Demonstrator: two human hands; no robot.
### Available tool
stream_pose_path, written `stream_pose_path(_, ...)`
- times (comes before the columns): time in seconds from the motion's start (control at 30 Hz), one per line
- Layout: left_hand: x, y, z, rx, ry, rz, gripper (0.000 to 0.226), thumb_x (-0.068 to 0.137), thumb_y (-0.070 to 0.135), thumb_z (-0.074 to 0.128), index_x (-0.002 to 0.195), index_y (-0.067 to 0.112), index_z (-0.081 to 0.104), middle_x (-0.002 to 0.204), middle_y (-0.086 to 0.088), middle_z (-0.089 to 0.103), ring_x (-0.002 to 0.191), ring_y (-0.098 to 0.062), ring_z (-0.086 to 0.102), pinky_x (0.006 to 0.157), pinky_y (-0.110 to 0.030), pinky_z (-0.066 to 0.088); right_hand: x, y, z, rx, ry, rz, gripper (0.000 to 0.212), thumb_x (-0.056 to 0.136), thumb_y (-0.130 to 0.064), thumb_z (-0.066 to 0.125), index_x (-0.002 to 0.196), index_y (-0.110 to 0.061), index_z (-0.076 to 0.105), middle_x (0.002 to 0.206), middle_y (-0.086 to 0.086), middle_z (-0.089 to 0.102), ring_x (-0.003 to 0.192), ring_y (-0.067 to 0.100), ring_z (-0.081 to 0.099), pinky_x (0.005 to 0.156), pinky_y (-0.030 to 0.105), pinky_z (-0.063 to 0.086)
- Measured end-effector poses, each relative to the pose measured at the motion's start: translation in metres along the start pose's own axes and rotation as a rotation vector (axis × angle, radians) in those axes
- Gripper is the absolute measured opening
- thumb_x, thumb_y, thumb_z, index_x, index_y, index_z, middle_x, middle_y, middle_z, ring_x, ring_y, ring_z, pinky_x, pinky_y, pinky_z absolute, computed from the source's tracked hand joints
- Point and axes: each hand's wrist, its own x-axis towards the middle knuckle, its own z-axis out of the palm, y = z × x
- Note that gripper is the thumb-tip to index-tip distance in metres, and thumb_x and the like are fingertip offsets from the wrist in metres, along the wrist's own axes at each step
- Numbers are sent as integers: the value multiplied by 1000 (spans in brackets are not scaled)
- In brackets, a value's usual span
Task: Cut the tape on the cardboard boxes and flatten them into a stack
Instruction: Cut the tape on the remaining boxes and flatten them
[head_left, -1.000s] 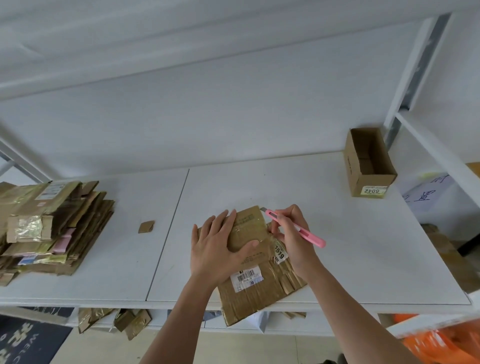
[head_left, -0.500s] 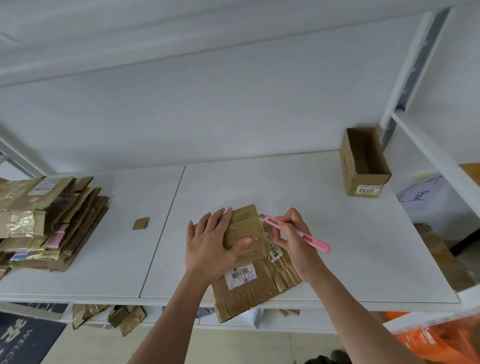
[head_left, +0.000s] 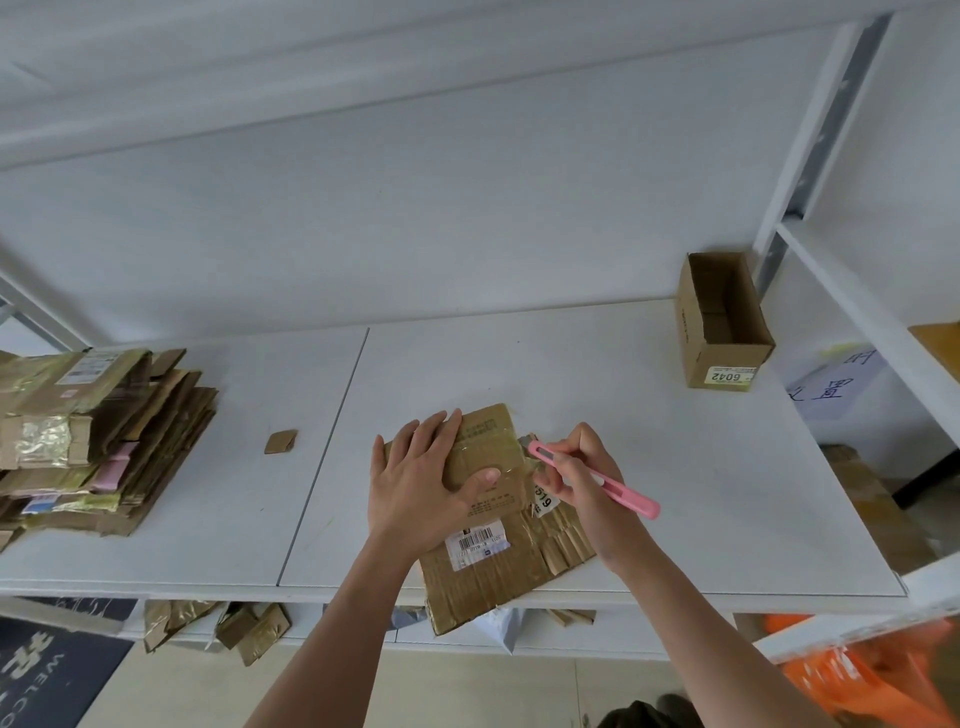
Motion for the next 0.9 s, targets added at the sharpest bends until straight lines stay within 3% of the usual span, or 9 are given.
stream_pose_path(0.23, 1, -1, 1, 4, -2, 1, 101, 66, 87, 6, 155, 40, 11, 158, 17, 20, 148, -13, 10, 123, -45, -1, -7, 2, -3, -47, 21, 34, 27, 98, 0, 46, 77, -17, 47, 62, -4, 54, 69, 22, 53, 89, 71, 45)
stream_pose_path(0.43, 1, -3, 3, 10, 7, 7, 100, 67, 88, 6, 155, 40, 11, 157, 17, 21, 148, -13, 11, 122, -46, 1, -6, 0, -2, -47, 8, 17, 14, 91, -16, 49, 77, -20, 48, 64, -2, 55, 75, 29, 56, 89, 69, 47)
stream_pose_path(0.67, 0, -2, 4, 9, 12, 5, 100, 67, 88, 6, 155, 40, 10, 157, 17, 21, 147, -13, 10, 122, -45, 0, -5, 3, -3, -34, 15, 3, 23, 94, -7, 48, 75, -20, 48, 61, 1, 53, 69, 23, 56, 88, 68, 49)
stream_pose_path(0.9, 0, -2, 3, 16, 12, 7, 100, 67, 87, 5, 155, 39, 10, 158, 16, 21, 147, -13, 10, 122, -46, 0, -6, 2, -3, -48, 7, 0, 14, 91, -15, 48, 77, -17, 47, 60, 2, 52, 72, 25, 58, 89, 65, 51)
